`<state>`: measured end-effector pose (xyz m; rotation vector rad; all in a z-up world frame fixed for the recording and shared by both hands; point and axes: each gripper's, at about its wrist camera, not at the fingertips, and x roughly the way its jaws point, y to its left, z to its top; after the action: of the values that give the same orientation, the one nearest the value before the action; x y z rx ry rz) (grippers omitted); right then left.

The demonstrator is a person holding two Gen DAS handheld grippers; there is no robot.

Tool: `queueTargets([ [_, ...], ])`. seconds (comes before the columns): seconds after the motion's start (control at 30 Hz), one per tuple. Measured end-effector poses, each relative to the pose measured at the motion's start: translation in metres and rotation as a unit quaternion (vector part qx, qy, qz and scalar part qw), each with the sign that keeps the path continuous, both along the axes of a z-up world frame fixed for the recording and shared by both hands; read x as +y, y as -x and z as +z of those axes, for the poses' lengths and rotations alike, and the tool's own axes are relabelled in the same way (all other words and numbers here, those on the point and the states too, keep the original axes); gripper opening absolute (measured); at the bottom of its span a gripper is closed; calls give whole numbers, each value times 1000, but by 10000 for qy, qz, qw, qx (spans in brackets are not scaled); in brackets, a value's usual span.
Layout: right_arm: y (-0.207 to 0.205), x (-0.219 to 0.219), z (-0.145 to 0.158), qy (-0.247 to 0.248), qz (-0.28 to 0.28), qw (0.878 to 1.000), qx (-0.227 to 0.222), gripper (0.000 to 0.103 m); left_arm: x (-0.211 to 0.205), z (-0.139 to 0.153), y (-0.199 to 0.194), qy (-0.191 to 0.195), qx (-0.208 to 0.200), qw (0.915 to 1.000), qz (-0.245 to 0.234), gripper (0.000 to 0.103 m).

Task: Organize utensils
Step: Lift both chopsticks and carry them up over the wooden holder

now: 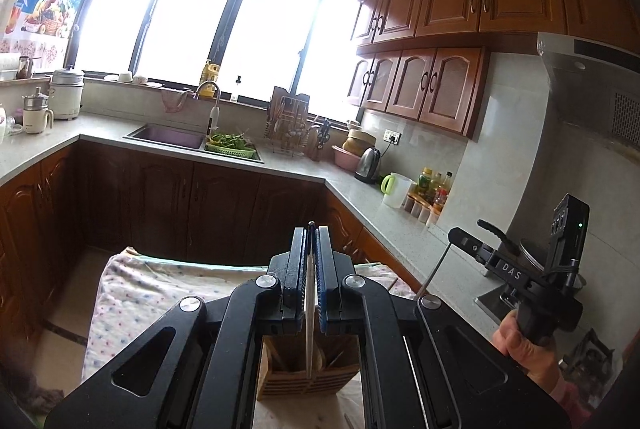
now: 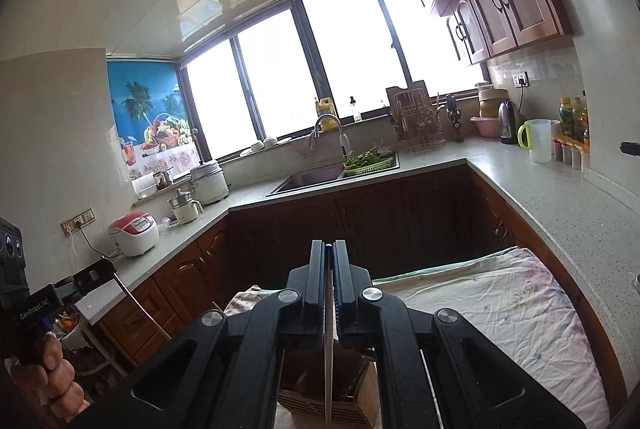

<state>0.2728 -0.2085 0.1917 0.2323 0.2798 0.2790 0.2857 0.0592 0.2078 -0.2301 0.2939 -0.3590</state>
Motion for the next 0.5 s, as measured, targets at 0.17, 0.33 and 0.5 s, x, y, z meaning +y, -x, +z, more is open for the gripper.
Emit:
queueTargets([
  [0.17, -27, 10, -5, 140, -99, 9998, -49, 4, 1, -14, -26, 1, 103, 9999, 120, 3],
  [0.33, -42, 16, -32, 210, -214, 9996, 5, 4, 4, -46, -42, 102, 374, 9991, 193, 3],
  [0.5, -42, 17, -63, 172, -317, 9993, 98, 4, 4, -76, -48, 146, 636, 9975, 269, 3],
])
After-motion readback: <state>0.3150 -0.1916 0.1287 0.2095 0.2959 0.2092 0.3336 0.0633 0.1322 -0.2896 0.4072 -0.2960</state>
